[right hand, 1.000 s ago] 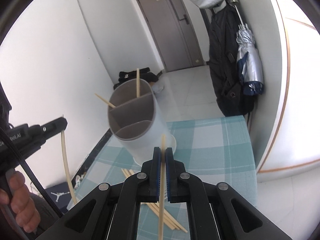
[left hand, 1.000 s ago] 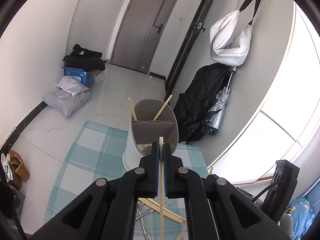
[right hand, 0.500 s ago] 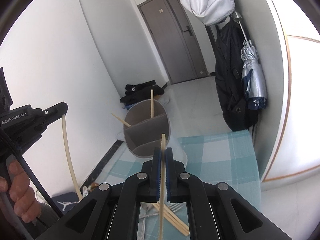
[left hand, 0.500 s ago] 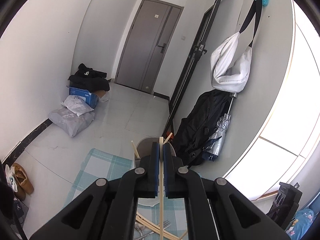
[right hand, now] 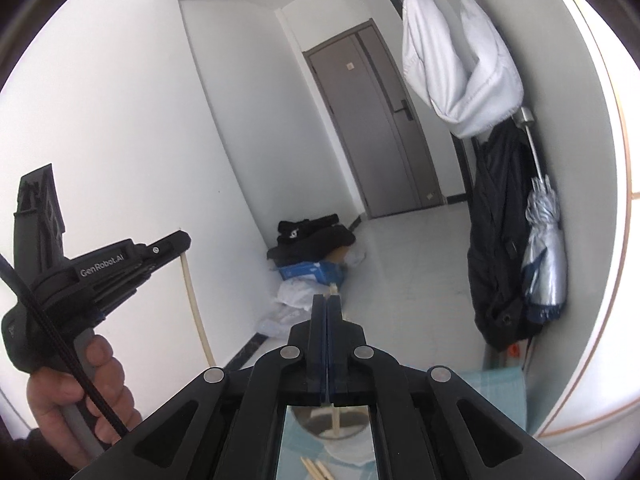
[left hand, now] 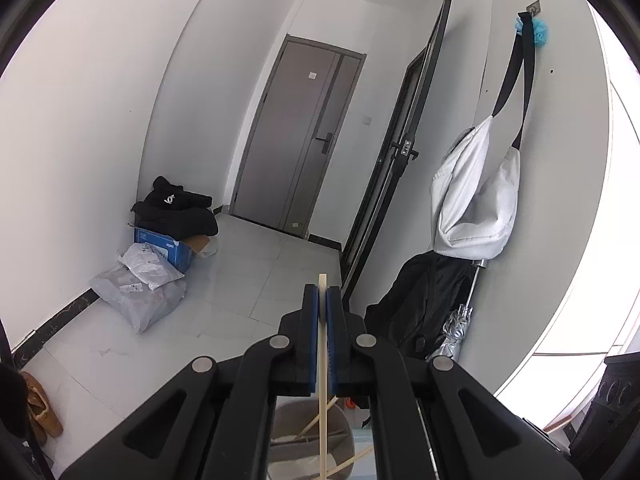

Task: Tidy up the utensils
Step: 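Raise both held chopsticks over the caddy and drop them in, then pull both open grippers back from the caddy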

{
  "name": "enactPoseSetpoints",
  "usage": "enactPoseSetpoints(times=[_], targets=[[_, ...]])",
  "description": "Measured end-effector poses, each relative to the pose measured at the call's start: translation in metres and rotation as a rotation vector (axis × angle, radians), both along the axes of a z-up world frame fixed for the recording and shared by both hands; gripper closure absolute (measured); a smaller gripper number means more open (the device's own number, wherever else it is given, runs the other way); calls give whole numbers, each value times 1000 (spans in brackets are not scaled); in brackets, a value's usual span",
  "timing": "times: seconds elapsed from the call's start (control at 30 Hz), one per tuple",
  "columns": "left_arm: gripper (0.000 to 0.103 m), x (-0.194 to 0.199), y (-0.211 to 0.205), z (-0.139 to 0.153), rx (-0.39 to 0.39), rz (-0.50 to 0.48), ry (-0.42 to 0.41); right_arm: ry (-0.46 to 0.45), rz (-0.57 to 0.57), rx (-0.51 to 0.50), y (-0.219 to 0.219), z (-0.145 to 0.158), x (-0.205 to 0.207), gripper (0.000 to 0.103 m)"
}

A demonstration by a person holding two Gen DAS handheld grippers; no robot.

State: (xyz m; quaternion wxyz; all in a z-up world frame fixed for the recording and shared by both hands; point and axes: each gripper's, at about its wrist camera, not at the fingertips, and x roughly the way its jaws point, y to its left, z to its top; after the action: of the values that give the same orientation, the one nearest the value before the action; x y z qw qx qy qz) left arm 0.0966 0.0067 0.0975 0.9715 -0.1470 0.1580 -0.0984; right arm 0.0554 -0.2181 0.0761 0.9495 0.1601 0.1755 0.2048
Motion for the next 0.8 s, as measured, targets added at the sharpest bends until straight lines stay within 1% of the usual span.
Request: enactPoseSetpoints(times=[0.13, 0.2, 0.3, 0.37, 0.47, 0.6, 0.73, 0.8], targets=[[102, 26, -1, -6, 16, -1, 13, -12, 39, 6, 4, 5, 25, 103], [102, 37, -2, -12, 25, 1, 29, 10, 49, 17, 3, -1, 35, 103], [102, 46, -2, -17, 48, 15, 24, 52, 58, 35, -4, -18, 46, 103], [102, 51, -3, -19, 67, 27, 10, 68, 63, 45, -11, -30, 47, 103], [102, 59, -5, -23, 73, 37, -4, 104, 45, 42, -18, -46, 51, 103], [102, 66, -12, -26, 98, 44, -29, 162, 20, 96, -28, -70, 55, 102], [102, 64, -24, -33, 166, 61, -92, 175, 3, 98, -33, -84, 56, 100], [102, 62, -30, -38, 196, 51, -118, 182, 12, 97, -33, -88, 57, 100]])
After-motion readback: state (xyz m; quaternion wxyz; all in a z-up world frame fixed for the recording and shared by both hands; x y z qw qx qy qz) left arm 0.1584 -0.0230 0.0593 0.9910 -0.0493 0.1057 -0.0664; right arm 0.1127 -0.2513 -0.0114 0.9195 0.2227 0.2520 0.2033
